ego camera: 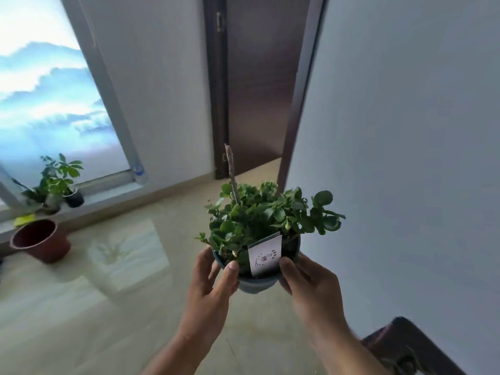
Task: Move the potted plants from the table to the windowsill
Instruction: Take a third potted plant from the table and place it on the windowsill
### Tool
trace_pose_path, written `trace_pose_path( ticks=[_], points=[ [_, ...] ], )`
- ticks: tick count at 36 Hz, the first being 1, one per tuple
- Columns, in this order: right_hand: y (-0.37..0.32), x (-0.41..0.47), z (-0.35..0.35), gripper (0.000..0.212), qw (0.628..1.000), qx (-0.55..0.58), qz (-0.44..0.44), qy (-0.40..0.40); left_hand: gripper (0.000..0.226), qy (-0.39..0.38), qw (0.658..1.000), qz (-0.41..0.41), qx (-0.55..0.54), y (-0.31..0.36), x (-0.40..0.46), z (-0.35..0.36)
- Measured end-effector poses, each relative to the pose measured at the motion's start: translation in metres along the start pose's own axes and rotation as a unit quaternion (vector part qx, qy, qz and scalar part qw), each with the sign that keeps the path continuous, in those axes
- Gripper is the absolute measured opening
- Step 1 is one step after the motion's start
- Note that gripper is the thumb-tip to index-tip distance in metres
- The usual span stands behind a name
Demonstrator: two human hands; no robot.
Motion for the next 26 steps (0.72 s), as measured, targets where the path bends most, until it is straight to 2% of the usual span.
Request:
trace_pose_path(
  ticks=[4,8,11,12,13,14,16,22,26],
  points=[
    [0.009,0.017,0.077,0.03,0.999,0.007,0.015,-0.048,0.044,0.037,0.999,0.022,-0.008,0.011,0.025,-0.069],
    [0.021,0.038,0.149,0.033,0.996,0.017,0.043,-0.072,0.049,0.092,0.995,0.034,-0.022,0.02,0.047,-0.137],
    [0.022,0.046,0.204,0.016,0.992,0.034,0.059,-0.105,0.047,0.13,0.99,0.042,-0.02,0.026,0.06,-0.182],
    [0.025,0.049,0.216,0.024,0.991,0.044,0.063,-0.111,0.047,0.141,0.989,0.045,-0.019,0.028,0.063,-0.193],
    [0.028,0.053,0.232,0.023,0.989,0.047,0.068,-0.126,0.048,0.155,0.987,0.046,-0.019,0.03,0.068,-0.208],
    [0.03,0.057,0.248,0.013,0.987,0.047,0.068,-0.138,0.048,0.167,0.985,0.049,-0.017,0.031,0.073,-0.221],
    [0.04,0.069,0.277,0.027,0.983,0.033,0.07,-0.166,0.049,0.186,0.981,0.053,-0.015,0.031,0.081,-0.246],
    [0.057,0.107,0.358,0.02,0.972,0.027,0.096,-0.215,0.049,0.24,0.969,0.048,-0.014,0.03,0.121,-0.306],
    [0.066,0.142,0.409,0.023,0.962,0.034,0.105,-0.248,0.051,0.267,0.963,0.04,-0.012,0.027,0.159,-0.339]
  ],
)
Point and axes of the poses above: each hand's wrist, its own x-axis towards the middle knuckle, its own z-axis out of the palm, y = z × x, the point moved 7 cm from there along x, towards the middle knuckle, and after that the axes turned 5 degrees about x, right-handed, at the moved point
